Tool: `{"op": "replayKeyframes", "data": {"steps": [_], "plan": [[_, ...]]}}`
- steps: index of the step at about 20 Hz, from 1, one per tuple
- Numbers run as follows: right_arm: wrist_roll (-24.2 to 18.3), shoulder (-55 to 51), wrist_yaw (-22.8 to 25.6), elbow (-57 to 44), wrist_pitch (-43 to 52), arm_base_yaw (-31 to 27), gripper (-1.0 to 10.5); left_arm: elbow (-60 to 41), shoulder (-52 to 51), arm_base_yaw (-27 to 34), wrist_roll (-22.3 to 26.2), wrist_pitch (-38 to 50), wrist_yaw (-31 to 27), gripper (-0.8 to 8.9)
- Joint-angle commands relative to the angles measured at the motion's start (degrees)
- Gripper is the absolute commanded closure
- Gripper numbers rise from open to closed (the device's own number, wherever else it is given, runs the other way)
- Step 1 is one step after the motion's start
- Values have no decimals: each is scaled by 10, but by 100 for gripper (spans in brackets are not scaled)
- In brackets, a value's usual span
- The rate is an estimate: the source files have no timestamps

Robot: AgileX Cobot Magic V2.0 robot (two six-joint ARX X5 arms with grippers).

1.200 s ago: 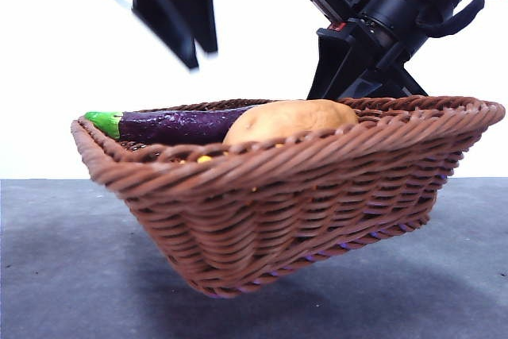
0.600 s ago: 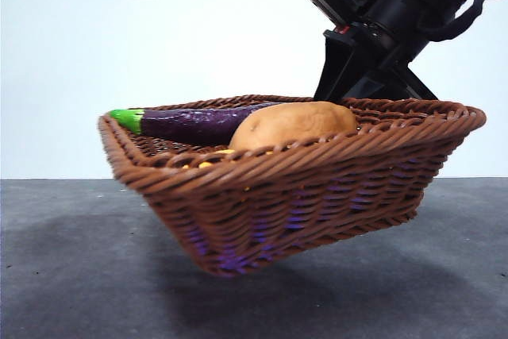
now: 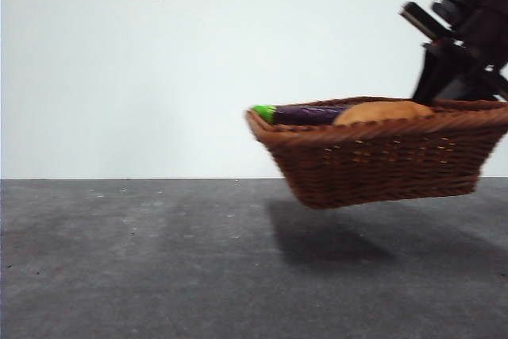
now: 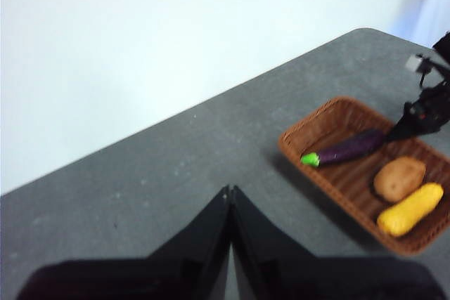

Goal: Help me put the vegetables on the table into the basket

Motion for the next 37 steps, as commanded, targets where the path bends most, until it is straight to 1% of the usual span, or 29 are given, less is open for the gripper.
{"op": "replayKeyframes", "data": {"steps": [1,4,6,8,10,12,15,19,21,22,23,24,25,28,33,35,36,37], "plan": [[-22,1,-11,-2,-3,-28,959,-55,-22,1,-15,0,-4,821],[-46,13,-10,-2,-8,-70,959,-167,-55,1,-29,0,-43,821],[-60,37,-8,-2,-3,-87,959,-224,-67,1,-48,0,-44,821],[-76,78,-6,-2,-2,-93,959,-257,-73,1,-51,1,-44,821],[-90,119,-6,-1,10,-93,959,-261,-73,1,-54,7,-43,821],[-91,142,-4,-1,26,-93,959,-261,-73,1,-58,12,-40,821],[-109,156,37,-1,33,-93,959,-261,-73,1,-65,10,-40,821],[-111,166,32,-1,32,-92,957,-261,-73,1,-68,11,-40,821],[-111,165,30,-1,36,-92,930,-261,-73,1,-68,9,-40,821],[-111,165,29,-1,40,-92,826,-261,-73,1,-68,7,-40,821],[-111,161,26,2,40,-92,684,-261,-73,1,-68,7,-40,821],[-111,155,16,5,40,-92,579,-261,-73,1,-68,6,-40,821],[-111,144,13,11,40,-92,559,-261,-73,1,-68,6,-40,821],[-111,101,16,33,26,-92,560,-261,-72,1,-68,1,-40,821],[-118,18,52,50,-22,-93,564,-261,-72,1,-66,2,-40,821],[-125,-13,51,51,-76,-93,568,-261,-72,1,-65,2,-40,820],[-137,-28,52,51,-110,-93,569,-261,-72,1,-64,2,-40,820],[-138,-41,51,51,-133,-93,571,-261,-72,1,-63,2,-40,820]]}}
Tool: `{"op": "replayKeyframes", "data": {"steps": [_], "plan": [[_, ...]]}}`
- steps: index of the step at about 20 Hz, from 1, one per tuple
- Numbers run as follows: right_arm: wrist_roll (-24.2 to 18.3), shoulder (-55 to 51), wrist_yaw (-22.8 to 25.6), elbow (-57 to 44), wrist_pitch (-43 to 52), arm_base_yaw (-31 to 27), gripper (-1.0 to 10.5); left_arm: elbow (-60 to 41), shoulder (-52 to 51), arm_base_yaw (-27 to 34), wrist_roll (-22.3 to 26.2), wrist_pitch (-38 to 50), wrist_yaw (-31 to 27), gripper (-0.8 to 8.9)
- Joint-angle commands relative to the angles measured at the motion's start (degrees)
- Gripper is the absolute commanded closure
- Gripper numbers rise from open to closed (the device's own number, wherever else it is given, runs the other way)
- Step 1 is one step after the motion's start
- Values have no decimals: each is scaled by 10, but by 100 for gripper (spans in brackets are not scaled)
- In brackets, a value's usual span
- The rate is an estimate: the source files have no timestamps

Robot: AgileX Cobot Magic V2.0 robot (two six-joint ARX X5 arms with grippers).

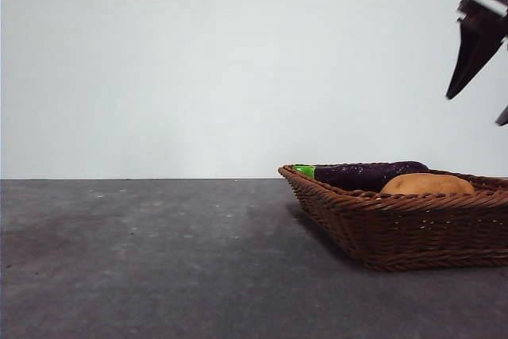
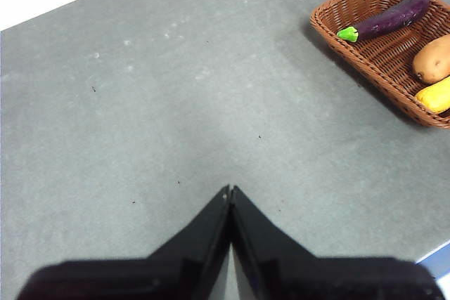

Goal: Help me put the vegetables on the table into the basket

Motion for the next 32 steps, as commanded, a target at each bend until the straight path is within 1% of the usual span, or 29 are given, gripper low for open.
{"op": "replayKeyframes", "data": {"steps": [1,2,3,5,7,11,13,15,18,21,24,26,28,32], "plan": [[-16,-34,1,3,-53,1,573,-2,0,1,-3,5,0,820],[-16,-49,-2,3,-73,1,576,-2,0,1,-3,5,0,820],[-17,-71,-10,3,-101,1,606,-2,1,1,-3,5,0,820],[-32,-112,-25,3,-153,1,715,-2,2,1,-3,6,0,820],[-45,-154,-28,3,-198,1,798,-2,5,1,-1,10,0,819],[-57,-234,-38,3,-271,1,878,-2,9,1,0,10,0,819],[-73,-268,-49,3,-309,1,951,-2,10,1,8,10,0,819],[-85,-296,-59,3,-341,1,957,-2,10,1,8,9,0,819],[-106,-335,-61,3,-386,1,958,-2,10,1,8,8,0,819],[-103,-362,-61,3,-386,1,957,-2,10,1,8,8,0,818],[-101,-364,-61,3,-386,1,946,-2,12,1,8,8,0,818],[-88,-363,-60,3,-386,1,946,-2,12,1,8,7,0,818],[-88,-359,-58,3,-386,1,946,-2,13,1,8,7,0,818],[-89,-336,-33,3,-386,1,946,-1,21,1,8,4,0,818]]}}
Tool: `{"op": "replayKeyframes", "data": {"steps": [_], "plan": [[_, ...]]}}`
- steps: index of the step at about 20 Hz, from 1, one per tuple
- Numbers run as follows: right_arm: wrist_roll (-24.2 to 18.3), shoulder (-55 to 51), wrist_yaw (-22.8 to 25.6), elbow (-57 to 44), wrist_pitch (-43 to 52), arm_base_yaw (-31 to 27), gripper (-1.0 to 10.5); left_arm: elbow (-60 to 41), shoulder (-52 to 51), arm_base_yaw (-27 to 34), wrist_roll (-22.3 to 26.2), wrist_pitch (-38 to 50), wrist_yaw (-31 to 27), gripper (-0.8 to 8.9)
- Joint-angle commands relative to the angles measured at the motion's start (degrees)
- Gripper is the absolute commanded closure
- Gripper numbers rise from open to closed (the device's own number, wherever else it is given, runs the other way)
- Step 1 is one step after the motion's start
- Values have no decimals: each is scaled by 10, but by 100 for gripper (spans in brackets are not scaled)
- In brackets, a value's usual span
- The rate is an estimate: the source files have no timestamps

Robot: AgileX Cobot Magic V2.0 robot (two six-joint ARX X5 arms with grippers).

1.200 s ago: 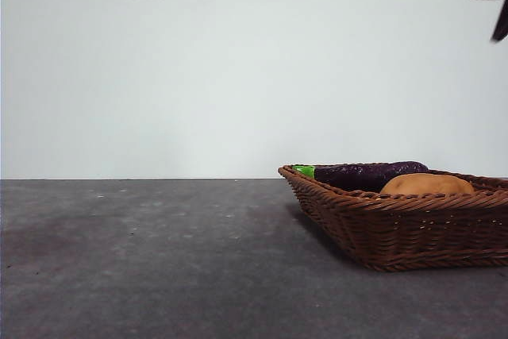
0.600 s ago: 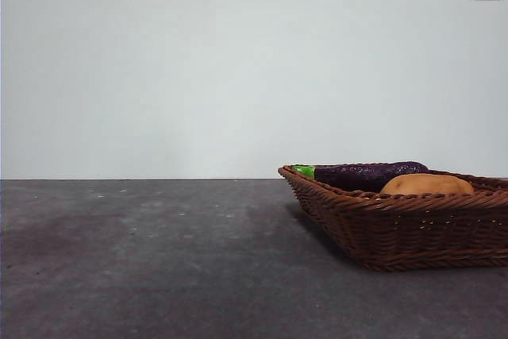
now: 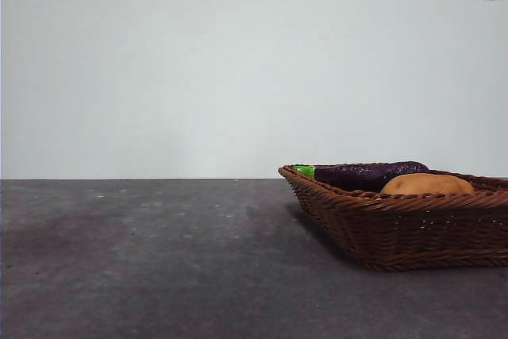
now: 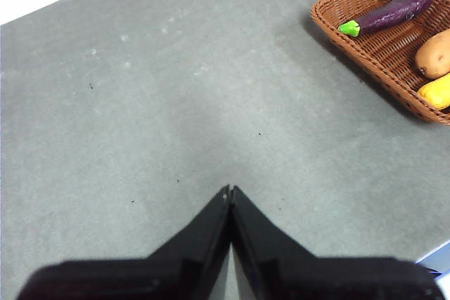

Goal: Help me put the vegetables on the table into the basket

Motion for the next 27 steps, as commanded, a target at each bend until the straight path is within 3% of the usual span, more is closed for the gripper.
{"op": "replayKeyframes", "data": {"steps": [1,10,13,14,16,22,25,27], "plan": [[3,16,11,2,-12,0,946,-1,5,1,5,-2,0,817],[3,102,65,2,-3,0,946,-1,32,1,5,-4,0,817],[3,125,76,2,46,0,946,-1,43,1,8,-4,0,817],[3,132,76,2,73,0,946,-1,47,1,29,-4,-4,817],[3,141,80,2,128,0,946,-1,49,1,16,0,-5,817],[3,158,89,2,302,0,946,-1,23,0,22,149,-36,817],[3,159,89,2,361,0,946,-3,-1,28,99,239,-59,817],[3,159,89,2,381,0,946,-24,-30,73,141,309,-29,817]]}}
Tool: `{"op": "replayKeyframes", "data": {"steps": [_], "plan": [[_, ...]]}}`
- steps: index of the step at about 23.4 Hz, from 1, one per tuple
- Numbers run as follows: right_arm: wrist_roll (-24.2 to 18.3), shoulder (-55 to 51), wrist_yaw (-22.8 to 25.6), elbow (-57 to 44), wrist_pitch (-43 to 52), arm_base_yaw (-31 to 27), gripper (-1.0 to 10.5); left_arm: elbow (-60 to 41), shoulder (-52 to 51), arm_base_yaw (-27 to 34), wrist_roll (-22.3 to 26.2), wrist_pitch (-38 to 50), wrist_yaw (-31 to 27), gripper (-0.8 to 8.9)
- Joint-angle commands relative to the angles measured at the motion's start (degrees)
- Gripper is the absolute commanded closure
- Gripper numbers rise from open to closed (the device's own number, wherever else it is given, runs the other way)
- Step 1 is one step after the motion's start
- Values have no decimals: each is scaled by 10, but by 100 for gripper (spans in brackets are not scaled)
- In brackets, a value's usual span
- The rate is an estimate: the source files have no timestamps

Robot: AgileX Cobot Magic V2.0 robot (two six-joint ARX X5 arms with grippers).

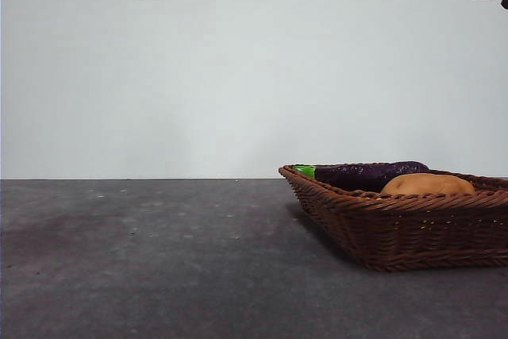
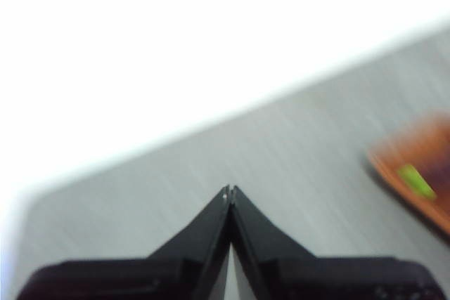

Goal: Help me put the vegetables on the table into the basket

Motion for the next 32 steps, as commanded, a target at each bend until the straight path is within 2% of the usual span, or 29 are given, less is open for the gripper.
{"op": "replayKeyframes", "data": {"steps": [1,3,7,10,13,20,24,26,32], "plan": [[2,3,2,2,12,0,946,-48,-45,59,70,89,60,817],[2,3,2,2,12,0,946,-140,-99,116,78,190,123,817],[2,3,2,2,12,0,946,-387,-217,207,75,361,140,817],[2,3,2,2,12,0,946,-544,-302,249,44,421,157,817],[2,3,2,2,12,0,946,-643,-363,276,34,424,157,817],[2,3,2,2,13,0,946,-776,-458,308,-36,420,157,817],[2,3,2,2,13,0,946,-814,-457,308,-64,416,157,817],[2,3,2,2,13,0,946,-816,-457,308,-70,385,157,817],[2,3,2,2,13,0,946,-816,-446,308,-77,388,157,817]]}}
